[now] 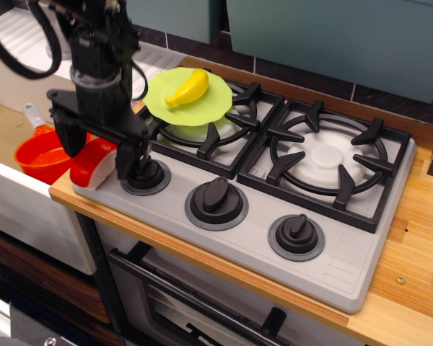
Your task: End effector transition from object to object
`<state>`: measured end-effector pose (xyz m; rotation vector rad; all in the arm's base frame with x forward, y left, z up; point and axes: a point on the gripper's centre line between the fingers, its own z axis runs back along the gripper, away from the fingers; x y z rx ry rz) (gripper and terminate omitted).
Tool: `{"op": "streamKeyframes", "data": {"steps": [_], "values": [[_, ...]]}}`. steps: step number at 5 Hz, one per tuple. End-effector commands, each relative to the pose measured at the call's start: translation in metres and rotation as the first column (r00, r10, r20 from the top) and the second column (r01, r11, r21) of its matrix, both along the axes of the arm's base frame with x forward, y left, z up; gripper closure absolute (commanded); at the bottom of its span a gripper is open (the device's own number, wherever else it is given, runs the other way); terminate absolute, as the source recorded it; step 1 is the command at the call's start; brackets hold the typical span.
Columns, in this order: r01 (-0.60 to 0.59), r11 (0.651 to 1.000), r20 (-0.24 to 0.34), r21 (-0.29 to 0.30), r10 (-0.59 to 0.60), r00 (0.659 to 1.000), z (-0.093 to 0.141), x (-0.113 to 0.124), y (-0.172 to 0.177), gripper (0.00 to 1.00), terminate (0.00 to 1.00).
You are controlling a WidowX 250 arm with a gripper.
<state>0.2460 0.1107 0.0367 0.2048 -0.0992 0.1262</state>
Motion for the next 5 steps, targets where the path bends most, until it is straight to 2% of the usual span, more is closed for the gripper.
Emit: {"op": "streamKeyframes", "data": {"steps": [1,2,3,4,5], "values": [[0.03,0.999,0.069,0.011,-0.031,0.997,0.002,0.0122,0.0209,0.0,0.0],[0.057,0.998,0.079,-0.02,-0.055,0.995,-0.0065,0.0177,0.0276,0.0,0.0],[0.044,0.999,0.055,-0.022,-0.043,0.998,-0.0064,0.0165,0.0272,0.0,0.0],[0.044,0.999,0.055,-0.022,-0.043,0.998,-0.0064,0.0165,0.0272,0.0,0.0],[0.044,0.999,0.055,-0.022,-0.043,0.998,-0.0064,0.0165,0.0272,0.0,1.0]]}}
